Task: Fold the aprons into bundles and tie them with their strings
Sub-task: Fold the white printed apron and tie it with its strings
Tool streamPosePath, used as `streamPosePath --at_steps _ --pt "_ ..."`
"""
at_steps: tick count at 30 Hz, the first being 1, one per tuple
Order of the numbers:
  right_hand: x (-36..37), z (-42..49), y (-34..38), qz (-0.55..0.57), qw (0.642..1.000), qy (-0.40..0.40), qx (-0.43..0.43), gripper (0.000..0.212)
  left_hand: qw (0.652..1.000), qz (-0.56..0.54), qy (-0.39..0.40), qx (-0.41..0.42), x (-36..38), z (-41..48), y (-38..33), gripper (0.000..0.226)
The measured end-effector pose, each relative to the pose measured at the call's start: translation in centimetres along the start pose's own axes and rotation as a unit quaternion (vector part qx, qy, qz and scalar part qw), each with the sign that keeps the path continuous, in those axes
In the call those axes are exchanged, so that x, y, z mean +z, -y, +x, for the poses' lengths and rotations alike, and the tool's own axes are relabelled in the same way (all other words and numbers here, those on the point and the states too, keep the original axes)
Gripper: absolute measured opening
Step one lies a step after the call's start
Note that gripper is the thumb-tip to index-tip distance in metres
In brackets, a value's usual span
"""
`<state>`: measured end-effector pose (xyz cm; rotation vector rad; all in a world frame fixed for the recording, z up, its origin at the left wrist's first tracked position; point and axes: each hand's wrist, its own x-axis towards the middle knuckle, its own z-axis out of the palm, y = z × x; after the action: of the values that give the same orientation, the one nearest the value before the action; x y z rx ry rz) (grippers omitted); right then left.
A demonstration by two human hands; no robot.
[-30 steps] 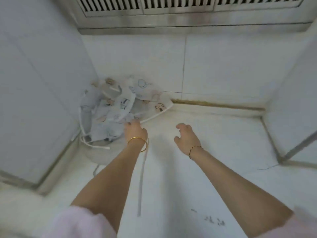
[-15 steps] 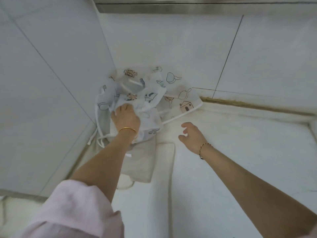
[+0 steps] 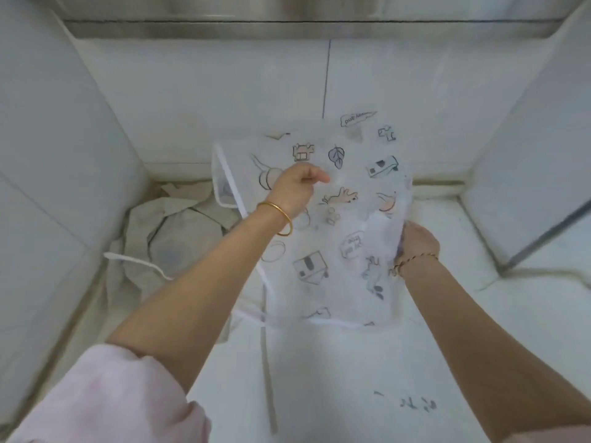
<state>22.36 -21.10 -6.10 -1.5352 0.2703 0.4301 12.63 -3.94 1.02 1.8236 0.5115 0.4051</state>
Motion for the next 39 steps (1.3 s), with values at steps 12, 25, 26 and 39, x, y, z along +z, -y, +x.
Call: streamPosePath --at_steps 12,25,26,39 --pt "-14.3 0.6 -0.9 -0.170 0.973 -0.155 -0.004 0.036 0.930 0.131 -0.040 -0.340 6.7 -3.7 9.7 0.065" --pt "-16.2 -2.3 1.0 0.146 0.988 -0.044 0.033 0.014 0.795 0.553 0.238 0.079 20.9 -16.8 7.2 0.089" --pt "-16.5 -2.8 1.3 0.188 0.981 -0.042 0.027 0.019 0.793 0.576 0.177 0.089 21.2 -17.1 7.3 0.084" --pt "-34.4 -9.7 -2.3 -0.354 0.876 -0.080 -0.317 0.058 0.987 -0.095 -0.120 0.041 18.1 -19.7 -7.0 0.027"
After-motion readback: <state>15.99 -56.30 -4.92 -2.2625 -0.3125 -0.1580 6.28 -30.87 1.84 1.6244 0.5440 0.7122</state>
